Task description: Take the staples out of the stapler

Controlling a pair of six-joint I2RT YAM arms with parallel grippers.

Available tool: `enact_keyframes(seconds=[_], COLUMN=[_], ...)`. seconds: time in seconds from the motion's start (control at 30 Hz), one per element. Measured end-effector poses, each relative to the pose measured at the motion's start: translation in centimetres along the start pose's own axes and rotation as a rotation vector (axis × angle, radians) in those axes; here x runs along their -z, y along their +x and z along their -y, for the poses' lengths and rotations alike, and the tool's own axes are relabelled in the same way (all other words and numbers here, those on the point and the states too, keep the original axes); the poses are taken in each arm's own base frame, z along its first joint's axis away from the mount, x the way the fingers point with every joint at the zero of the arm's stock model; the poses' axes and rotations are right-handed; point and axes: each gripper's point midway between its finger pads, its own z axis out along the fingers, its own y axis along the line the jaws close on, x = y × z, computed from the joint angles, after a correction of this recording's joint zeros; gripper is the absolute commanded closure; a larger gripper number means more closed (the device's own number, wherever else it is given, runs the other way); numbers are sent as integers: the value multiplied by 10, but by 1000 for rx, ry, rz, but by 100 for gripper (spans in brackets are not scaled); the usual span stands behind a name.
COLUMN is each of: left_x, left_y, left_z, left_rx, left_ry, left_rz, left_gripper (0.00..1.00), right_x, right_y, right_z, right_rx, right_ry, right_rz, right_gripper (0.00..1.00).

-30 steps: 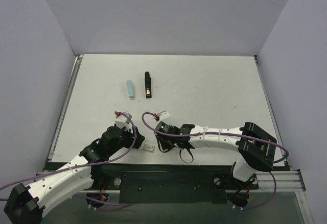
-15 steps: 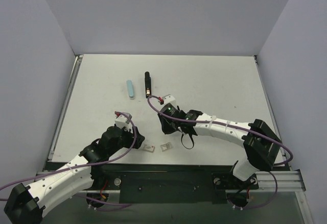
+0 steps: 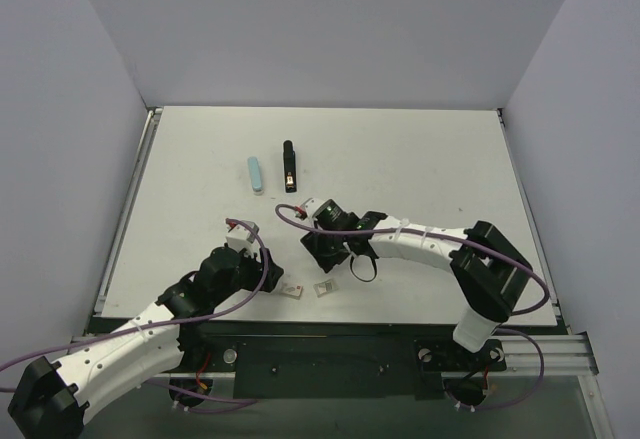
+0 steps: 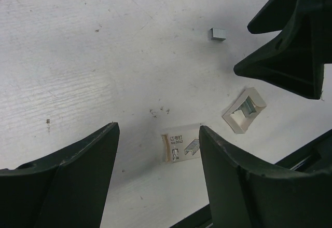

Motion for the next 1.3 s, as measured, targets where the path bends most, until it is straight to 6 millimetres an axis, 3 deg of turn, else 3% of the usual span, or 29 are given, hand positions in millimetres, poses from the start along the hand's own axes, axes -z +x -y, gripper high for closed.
enact_keyframes(seconds=[0.27,1.0,1.3], left_x=[0,1,0], left_y=[0,-1,-1], left_z=[0,1,1], left_rx=[0,1,1], left_ry=[0,3,3], left_rz=[0,5,4], left_gripper=[27,27,27], right_x=[-19,-34,-38], right_y=[13,-2,-7], right_z=[-6,8,9], right_rx=[70,65,65], right_ry=[-63,-108,-105], right_rz=[-61,-23,-9], right_gripper=[48,51,59])
